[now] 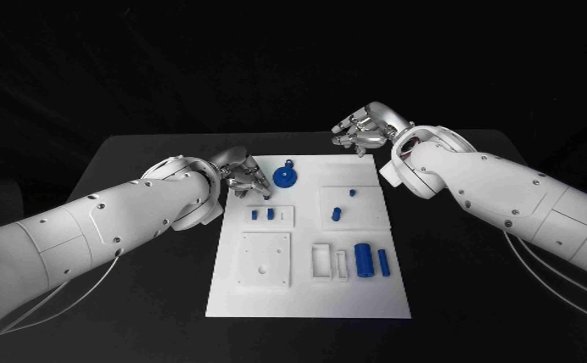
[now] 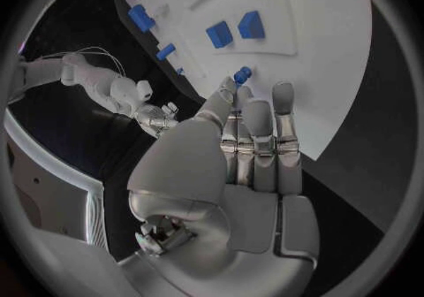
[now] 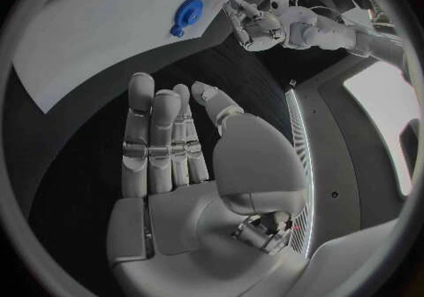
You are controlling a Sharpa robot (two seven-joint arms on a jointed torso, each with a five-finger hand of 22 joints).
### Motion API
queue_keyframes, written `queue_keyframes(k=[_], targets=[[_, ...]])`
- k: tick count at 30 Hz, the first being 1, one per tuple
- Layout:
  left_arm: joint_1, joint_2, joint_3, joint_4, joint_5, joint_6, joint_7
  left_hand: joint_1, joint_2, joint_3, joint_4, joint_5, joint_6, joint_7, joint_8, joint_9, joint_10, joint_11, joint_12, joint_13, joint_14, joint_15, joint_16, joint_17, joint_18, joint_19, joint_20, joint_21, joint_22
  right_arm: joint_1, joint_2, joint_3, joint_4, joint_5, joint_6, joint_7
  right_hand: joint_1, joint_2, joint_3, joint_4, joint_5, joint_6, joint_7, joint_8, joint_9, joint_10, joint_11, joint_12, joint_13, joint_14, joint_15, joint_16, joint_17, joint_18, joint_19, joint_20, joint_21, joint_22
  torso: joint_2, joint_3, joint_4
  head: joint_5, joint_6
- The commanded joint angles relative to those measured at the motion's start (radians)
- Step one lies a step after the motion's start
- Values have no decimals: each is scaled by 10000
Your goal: Assemble the parts on the task board
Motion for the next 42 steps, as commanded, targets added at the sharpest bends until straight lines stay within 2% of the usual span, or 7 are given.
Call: queue_keyframes(k=[1,8,22,42], targets=[[-16,9,-11,31,-30,230,-87,-59,76,-5,-45,46,37,30,-6,3,-33,-9,14,-10,-25,-32,69,9,-72,-54,6,29,181,-3,7,4,5,-64,47,60,-9,22,-31,11,69,-33,5,31,9,-45,-31,-47,8,7,-86,42,-9,12,299,-94,-25,16,2,-1,2,1,-6],[-16,11,-12,47,11,218,-70,-66,78,-4,-44,41,36,29,-6,3,-34,-8,13,-10,-22,-32,72,10,-72,-55,6,37,181,-3,10,4,-1,-62,46,62,-9,22,-31,11,69,-33,5,31,9,-45,-31,-47,8,7,-86,42,-9,12,299,-94,-25,16,3,3,-1,1,-9],[-15,-186,19,229,485,-263,7,-72,3,-6,-85,136,-237,70,-10,-31,-65,21,-27,-17,-42,-11,90,17,-53,-69,26,84,173,-3,-4,4,-12,-59,25,59,-8,14,-35,25,72,-47,11,34,9,-38,-28,-63,28,3,-85,54,-23,12,302,-93,-35,27,4,-2,-3,-16,-16],[-14,-192,30,249,863,-173,134,-125,-19,-18,-63,91,-290,67,-12,-34,-53,25,-35,-13,-49,-5,107,23,-49,-76,37,95,166,-3,14,4,-26,-59,4,45,-1,-3,-43,40,76,-80,23,33,4,-30,-24,-87,50,-3,-82,70,-45,14,303,-90,-53,44,5,3,5,12,-19]])
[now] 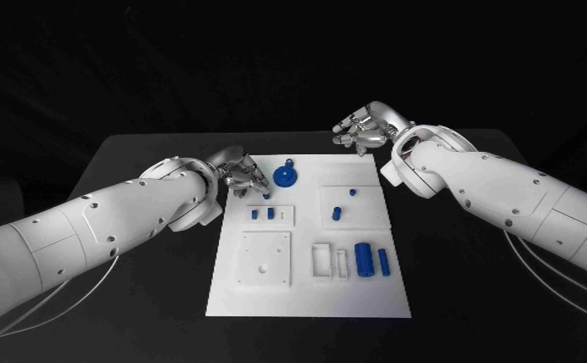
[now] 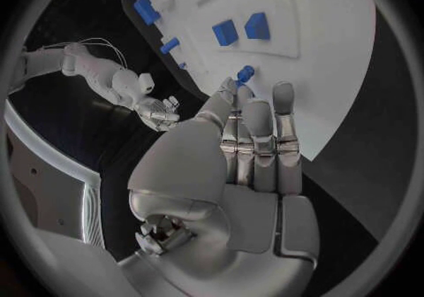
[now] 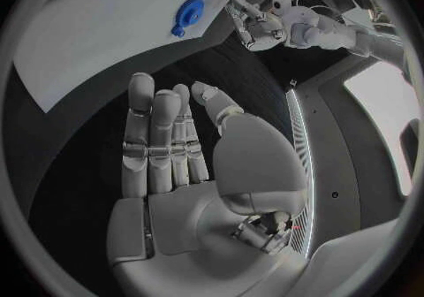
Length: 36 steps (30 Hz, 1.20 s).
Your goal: Assemble the parts on the task board
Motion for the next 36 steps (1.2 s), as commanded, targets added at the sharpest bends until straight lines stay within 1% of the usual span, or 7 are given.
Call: queue_keyframes(k=[1,12,18,20,25,30,36], targets=[[3,-2,11,34,330,-31,145,-81,-51,-31,2,-12,-98,5,-23,-17,-51,26,-33,-8,-53,-4,66,15,-51,-39,3,53,164,-3,8,4,4,-60,17,46,-1,-3,-43,40,37,-79,23,33,4,-32,-26,-46,9,-2,-83,32,-8,14,303,-90,-53,8,2,6,1,10,-2],[6,-237,157,263,1323,-23,257,-376,-203,-348,264,13,-757,118,-39,-95,-128,124,-329,-65,-160,69,14,-20,-83,-75,62,-100,110,-4,9,4,3,-52,90,34,17,-7,-50,35,28,-81,24,33,5,-29,-26,-56,16,-5,-84,39,-15,18,304,-92,-58,20,-11,4,-6,16,7],[53,-539,299,434,2976,-295,764,-509,-150,-435,467,41,-1227,290,-19,-77,-701,446,-1125,-90,-584,322,-308,-180,-39,-317,271,-377,5,-10,-47,4,54,-183,501,-24,4,26,306,-58,-98,-292,137,20,-47,-154,110,-1307,-1150,-27,-9,2,-67,64,279,-40,-104,25,-19,3,-4,4,49],[89,-681,326,467,4085,-256,1050,-459,13,-327,516,71,-1336,365,-37,-80,-1125,668,-1766,-120,-1246,564,-1103,-567,-12,-805,488,-847,-256,-21,-103,4,143,-502,686,-46,-28,55,557,-93,-258,-413,216,33,-62,-141,290,-2481,-2339,-9,91,17,-82,145,300,33,-108,26,-23,4,1,-67,123],[146,-1140,372,612,5855,35,1563,-429,128,14,444,150,-1444,457,-3,-66,-800,792,-2765,-98,-1078,703,-3066,-1552,110,-903,729,-1860,-1190,-149,-238,1,488,-1513,1143,-167,-59,47,1022,-44,-843,-312,252,26,-83,-365,695,-3663,-4830,-10,339,191,-96,467,342,305,-35,72,9,19,-53,-227,229],[159,-1631,387,883,6572,360,2045,-424,120,202,356,123,-1485,518,-18,-74,-741,904,-3067,-125,-1821,1012,-5201,-2401,-38,-1790,1024,-2428,-2125,-288,-315,-11,864,-2919,1304,-432,-3,-96,1355,-7,-1140,-246,276,29,-87,-724,800,-3679,-4862,-42,411,305,-177,544,345,391,32,106,7,21,-93,-396,290],[151,-2067,389,1233,6851,651,2520,-341,60,543,11,201,-1514,579,-16,-69,-642,982,-3236,-132,-1188,1282,-8476,-2806,32,-2309,1312,-2373,-3953,-407,-369,-105,1255,-4406,1444,-1062,86,-340,1695,69,-1667,-318,309,24,-94,-933,868,-3684,-4867,-71,457,390,-268,560,342,439,78,115,-6,-30,-54,-545,305]])
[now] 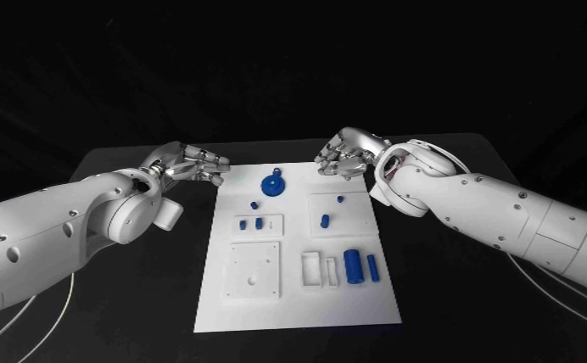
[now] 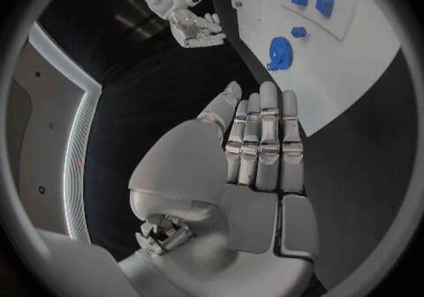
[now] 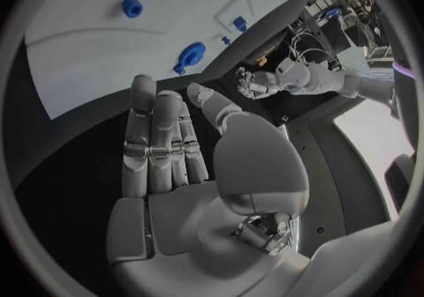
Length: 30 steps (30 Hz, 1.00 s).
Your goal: Assemble the parts on the task board
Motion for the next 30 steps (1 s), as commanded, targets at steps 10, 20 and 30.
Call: queue_keyframes(k=[10,20,30], targets=[[-35,-541,9,538,909,643,1189,230,8,171,-469,174,-56,77,-16,5,-91,81,-43,-6,806,-3,-1833,71,25,-78,-9,105,-331,-276,-188,-135,597,-3124,838,-1690,28,-759,450,492,-1067,-177,73,29,0,-223,53,-45,-10,-8,121,135,-288,182,377,93,30,-171,-9,-29,4,-110,5],[-60,-785,5,645,1050,469,1391,80,27,102,-473,128,-97,73,-15,6,-204,120,-40,-6,912,53,-2278,129,33,-74,58,58,-737,-644,-598,-147,1233,-3499,1108,-2012,147,-889,106,767,-1153,-178,71,24,-2,-263,65,-44,-8,-28,137,238,-451,193,375,113,117,-377,-12,-11,-10,-49,16],[-71,-869,3,658,1204,406,1588,-61,3,175,-485,127,-137,89,-17,8,-591,269,-49,-7,460,313,-2847,39,49,-445,305,4,-1497,-845,-738,-147,1384,-3843,1164,-2209,270,-955,340,728,-1355,-153,60,27,-2,-329,77,-43,-8,-64,153,357,-579,208,358,121,265,-542,-1,-17,-1,-204,65]])
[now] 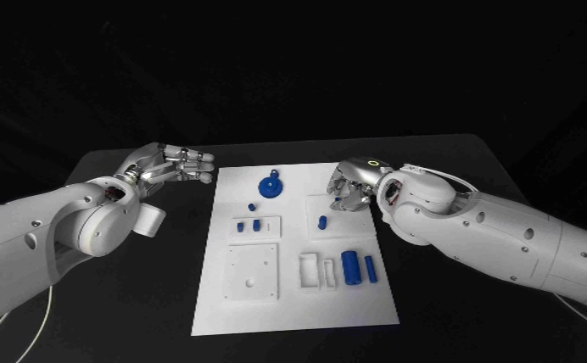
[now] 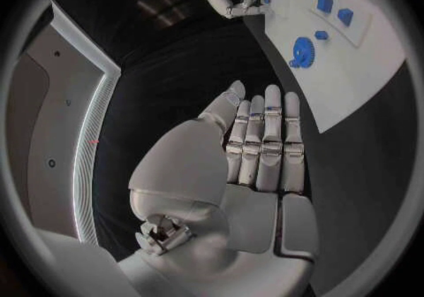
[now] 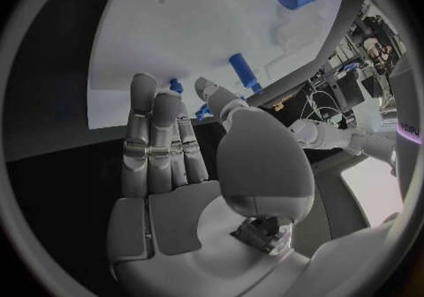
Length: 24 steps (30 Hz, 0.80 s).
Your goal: Assemble the parts on the task board
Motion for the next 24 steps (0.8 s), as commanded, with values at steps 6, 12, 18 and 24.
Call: queue_keyframes(k=[6,12,18,24], targets=[[-4,-35,7,38,332,-47,414,-164,-29,159,-54,0,-75,26,-15,10,-142,37,-52,-10,-14,62,-454,20,117,11,122,5,-975,-77,-70,0,34,-570,224,-317,71,-108,517,-61,-180,53,-20,28,-3,-11,-20,-45,-11,-31,50,118,-31,111,354,52,143,-11,12,12,6,-85,1],[-5,-55,6,29,359,-66,423,-174,-39,183,-17,-3,-77,25,-16,10,-167,47,-52,-11,-65,74,-434,12,94,50,126,9,-1344,-105,-101,0,65,-636,263,-342,84,-126,892,-120,-90,178,-43,35,4,159,-65,-41,-9,-44,26,151,-40,111,341,32,215,23,12,7,6,-66,-13],[-5,-60,5,20,367,-66,412,-169,-57,197,5,-4,-81,24,-16,10,-182,51,-51,-9,-75,82,-435,13,88,126,119,36,-1703,-130,-80,0,90,-671,309,-323,136,-58,1426,-226,-187,459,-113,35,10,514,-170,-39,1,-58,-34,186,-20,75,324,-27,319,138,11,9,9,-26,-36],[-6,-61,5,-3,373,-70,400,-172,-46,204,28,-3,-76,20,-18,10,-185,52,-49,-9,-73,81,-432,16,84,159,117,50,-1886,-165,-4,0,78,-623,303,-177,149,132,1694,-266,-423,924,-235,50,40,973,-329,-28,14,-60,-134,212,9,-27,293,-119,441,320,10,5,15,2,-61]])
